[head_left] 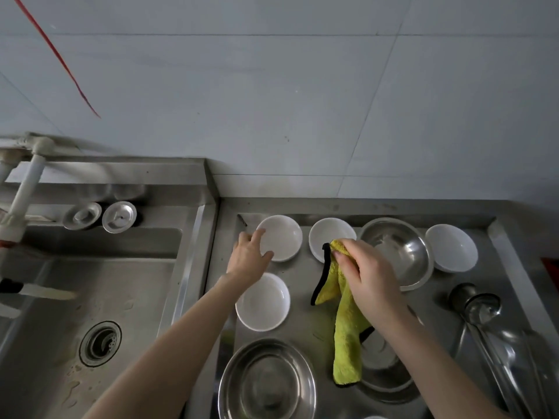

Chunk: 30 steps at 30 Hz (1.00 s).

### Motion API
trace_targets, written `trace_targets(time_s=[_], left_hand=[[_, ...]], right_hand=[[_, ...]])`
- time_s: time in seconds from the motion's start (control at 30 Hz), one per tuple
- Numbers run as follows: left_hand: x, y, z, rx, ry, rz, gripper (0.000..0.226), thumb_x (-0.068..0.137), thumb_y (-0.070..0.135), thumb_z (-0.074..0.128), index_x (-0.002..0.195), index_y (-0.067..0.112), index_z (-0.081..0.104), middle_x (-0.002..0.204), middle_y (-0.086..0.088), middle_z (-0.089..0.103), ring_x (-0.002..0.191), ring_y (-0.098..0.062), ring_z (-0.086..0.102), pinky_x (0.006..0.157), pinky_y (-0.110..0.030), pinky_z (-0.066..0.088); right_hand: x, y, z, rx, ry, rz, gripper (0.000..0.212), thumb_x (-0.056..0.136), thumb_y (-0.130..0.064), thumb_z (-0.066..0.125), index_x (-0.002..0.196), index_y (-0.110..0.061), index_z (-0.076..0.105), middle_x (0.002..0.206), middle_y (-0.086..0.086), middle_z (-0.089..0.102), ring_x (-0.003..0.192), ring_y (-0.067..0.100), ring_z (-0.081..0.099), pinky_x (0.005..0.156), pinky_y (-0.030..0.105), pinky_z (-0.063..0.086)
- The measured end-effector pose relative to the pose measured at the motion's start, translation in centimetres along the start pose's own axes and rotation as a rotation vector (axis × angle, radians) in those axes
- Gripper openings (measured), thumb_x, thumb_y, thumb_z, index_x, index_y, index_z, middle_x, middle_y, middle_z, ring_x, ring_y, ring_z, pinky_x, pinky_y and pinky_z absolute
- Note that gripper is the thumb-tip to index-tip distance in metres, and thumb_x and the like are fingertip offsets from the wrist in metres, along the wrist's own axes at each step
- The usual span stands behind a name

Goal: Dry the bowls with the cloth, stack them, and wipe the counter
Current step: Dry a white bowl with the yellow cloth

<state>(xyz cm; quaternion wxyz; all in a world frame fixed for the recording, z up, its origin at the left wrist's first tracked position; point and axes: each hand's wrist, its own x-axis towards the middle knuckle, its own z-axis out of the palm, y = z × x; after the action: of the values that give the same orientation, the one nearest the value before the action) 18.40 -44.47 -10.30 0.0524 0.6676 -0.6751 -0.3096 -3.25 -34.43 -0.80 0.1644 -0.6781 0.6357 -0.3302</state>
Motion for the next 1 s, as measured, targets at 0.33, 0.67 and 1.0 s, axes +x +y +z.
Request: trace_targets(time_s=[0.33, 0.67, 1.0], left_hand=[[3.9, 0.8, 1.1, -0.362, -0.009, -0.241, 0.08, 0.086, -0.004, 0.05, 0.144, 0.045, 0.024, 0.116, -0.012, 0.056, 0.088, -0.028, 0.058, 0.052, -0.03, 0.053], [0.2, 3.4, -2.0, -0.919, 0.001, -0.241, 0.054, 0.079, -0.006, 0.057, 0.124, 0.024, 0.055, 0.11, -0.006, 0.054, 0.1, -0.03, 0.058, 0.06, -0.044, 0.061], [-11.8, 7.7, -5.6, -1.2, -0.165, -0.068, 0.057, 0.083, -0.009, 0.059, 0.126, 0.026, 0.051, 0.112, -0.022, 0.062, 0.101, -0.038, 0.064, 0.07, -0.047, 0.06]], right_hand=[[2.4, 1.5, 1.6, 0.016, -0.025, 0.038, 0.035, 0.096, -0.04, 0.04, 0.11, -0.017, 0.063, 0.09, -0.008, 0.061, 0.084, 0.009, 0.058, 0.071, 0.026, 0.05], [1.9, 0.4, -1.0, 0.062, 0.049, -0.018, 0.031, 0.095, -0.034, 0.043, 0.109, -0.016, 0.065, 0.095, -0.007, 0.064, 0.089, 0.011, 0.06, 0.078, 0.023, 0.048], [1.5, -4.6, -7.8, 0.055, 0.229, -0.095, 0.027, 0.094, -0.028, 0.05, 0.106, -0.009, 0.065, 0.092, 0.0, 0.058, 0.081, 0.012, 0.055, 0.074, 0.008, 0.037]])
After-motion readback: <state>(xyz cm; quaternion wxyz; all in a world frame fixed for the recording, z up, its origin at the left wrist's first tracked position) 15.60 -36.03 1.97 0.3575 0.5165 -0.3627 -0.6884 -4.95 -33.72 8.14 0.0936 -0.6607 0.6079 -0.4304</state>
